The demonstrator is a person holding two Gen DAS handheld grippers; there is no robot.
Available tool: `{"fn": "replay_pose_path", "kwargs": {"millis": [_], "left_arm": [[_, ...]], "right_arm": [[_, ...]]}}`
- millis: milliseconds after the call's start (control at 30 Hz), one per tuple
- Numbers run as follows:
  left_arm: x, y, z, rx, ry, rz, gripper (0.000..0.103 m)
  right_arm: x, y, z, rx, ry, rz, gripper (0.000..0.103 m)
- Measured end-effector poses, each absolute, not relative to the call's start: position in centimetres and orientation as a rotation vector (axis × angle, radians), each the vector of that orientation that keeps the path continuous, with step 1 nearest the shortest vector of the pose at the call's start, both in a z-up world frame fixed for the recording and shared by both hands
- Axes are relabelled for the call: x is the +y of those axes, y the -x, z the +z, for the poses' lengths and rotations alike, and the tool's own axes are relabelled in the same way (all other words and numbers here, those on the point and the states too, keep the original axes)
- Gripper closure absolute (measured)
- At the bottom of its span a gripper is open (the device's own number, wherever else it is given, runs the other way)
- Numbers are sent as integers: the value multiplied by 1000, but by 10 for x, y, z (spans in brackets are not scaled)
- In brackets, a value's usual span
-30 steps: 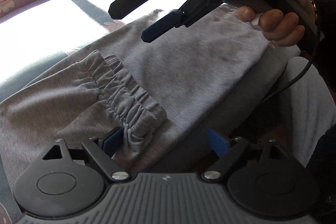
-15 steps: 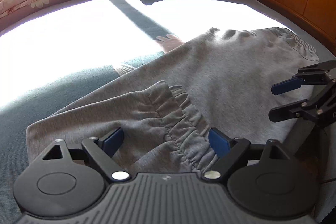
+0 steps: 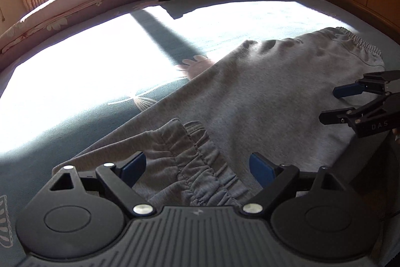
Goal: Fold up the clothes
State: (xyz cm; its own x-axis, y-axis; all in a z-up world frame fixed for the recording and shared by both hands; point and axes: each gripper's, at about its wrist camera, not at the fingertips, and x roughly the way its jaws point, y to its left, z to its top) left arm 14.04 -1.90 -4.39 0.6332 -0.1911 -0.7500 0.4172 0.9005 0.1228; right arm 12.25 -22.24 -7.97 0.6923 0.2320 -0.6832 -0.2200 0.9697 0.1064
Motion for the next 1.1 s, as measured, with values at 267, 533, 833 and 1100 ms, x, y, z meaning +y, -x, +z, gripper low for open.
{"fn": "replay_pose_path", "kwargs": {"millis": [267, 533, 833, 1100], "left_arm": [[-83, -156, -36, 758, -343, -413, 13], [-126, -179, -83, 825, -275, -281, 13], [-112, -154, -97, 831, -166, -197, 8], [-108, -138, -100, 850, -119, -168, 4]], "right_arm": [[-250, -102, -66, 706, -23, 249, 22], [-292, -138, -81, 751, -23, 80, 17], [-294, -136, -96, 732, -48, 120, 0], [-291, -133, -100, 705, -6, 122, 0]]}}
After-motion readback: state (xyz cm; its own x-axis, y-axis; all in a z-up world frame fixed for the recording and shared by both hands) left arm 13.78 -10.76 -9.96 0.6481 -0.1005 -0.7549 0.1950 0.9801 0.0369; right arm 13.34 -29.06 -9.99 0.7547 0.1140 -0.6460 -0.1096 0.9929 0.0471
